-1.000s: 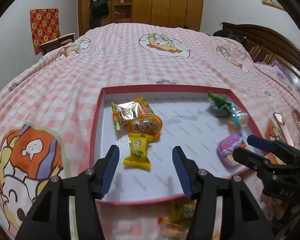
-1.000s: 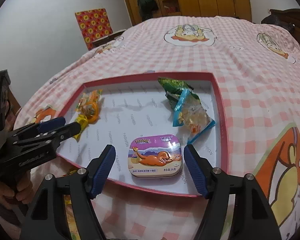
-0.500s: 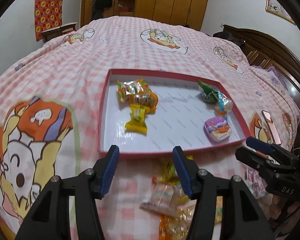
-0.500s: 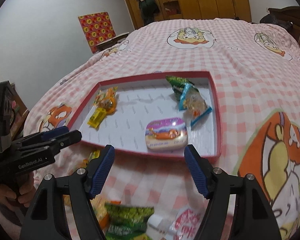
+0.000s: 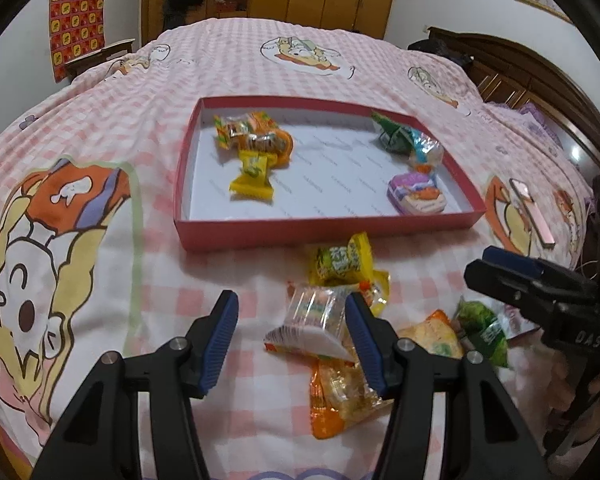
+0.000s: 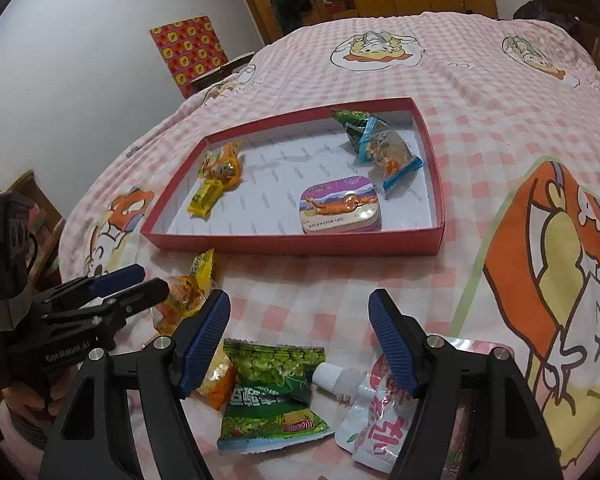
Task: Organize snacks
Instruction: 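Move both open tools back toward the snack pile, then grasp the clear rainbow candy pack with the left tool while the right tool grasps the yellow snack bag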
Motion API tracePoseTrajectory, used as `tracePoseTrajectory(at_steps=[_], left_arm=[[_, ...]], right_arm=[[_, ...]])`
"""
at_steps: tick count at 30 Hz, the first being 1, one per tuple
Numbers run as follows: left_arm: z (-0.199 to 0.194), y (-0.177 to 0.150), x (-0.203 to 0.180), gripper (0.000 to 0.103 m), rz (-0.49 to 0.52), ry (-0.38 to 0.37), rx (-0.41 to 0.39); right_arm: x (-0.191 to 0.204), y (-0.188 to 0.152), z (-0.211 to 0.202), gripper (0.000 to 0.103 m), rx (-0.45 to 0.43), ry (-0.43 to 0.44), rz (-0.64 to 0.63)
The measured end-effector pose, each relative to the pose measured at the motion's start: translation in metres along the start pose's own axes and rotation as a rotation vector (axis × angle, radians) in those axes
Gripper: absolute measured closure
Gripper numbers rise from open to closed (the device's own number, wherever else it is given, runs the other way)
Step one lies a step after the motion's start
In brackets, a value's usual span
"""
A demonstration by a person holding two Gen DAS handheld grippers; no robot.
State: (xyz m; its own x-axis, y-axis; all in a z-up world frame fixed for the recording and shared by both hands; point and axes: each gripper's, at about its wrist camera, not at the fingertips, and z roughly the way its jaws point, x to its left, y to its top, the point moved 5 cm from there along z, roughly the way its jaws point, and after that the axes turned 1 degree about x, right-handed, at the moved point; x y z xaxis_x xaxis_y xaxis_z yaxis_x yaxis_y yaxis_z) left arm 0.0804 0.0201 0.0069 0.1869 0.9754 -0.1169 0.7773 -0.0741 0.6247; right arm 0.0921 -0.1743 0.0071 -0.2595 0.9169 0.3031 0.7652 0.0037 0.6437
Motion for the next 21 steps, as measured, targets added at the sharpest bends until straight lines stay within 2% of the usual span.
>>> tracePoseTrajectory(at_steps=[5,9,16,21], left_arm=[[0.006,-0.004,-0.004,0.045,0.005,-0.019,-0.006],[0.008,-0.003,-0.004,0.058,-0.015,-0.049,-0.016],[0.008,-0.003,0.000,0.072,-0.041,-0.074,-0.014],[-0.001,-0.003,0.013,0.073,-0.087,-0.074,-0.024]], right_arm=[[0.004,-0.004,0.002,0.029,0.010,0.009,-0.010],[0.004,-0.005,0.005,0.029,0.015,0.001,-0.017],[0.004,-0.006,0.005,0.030,0.019,0.010,-0.012],[0.006,-0.007,0.008,0.030,0.031,0.007,-0.018]])
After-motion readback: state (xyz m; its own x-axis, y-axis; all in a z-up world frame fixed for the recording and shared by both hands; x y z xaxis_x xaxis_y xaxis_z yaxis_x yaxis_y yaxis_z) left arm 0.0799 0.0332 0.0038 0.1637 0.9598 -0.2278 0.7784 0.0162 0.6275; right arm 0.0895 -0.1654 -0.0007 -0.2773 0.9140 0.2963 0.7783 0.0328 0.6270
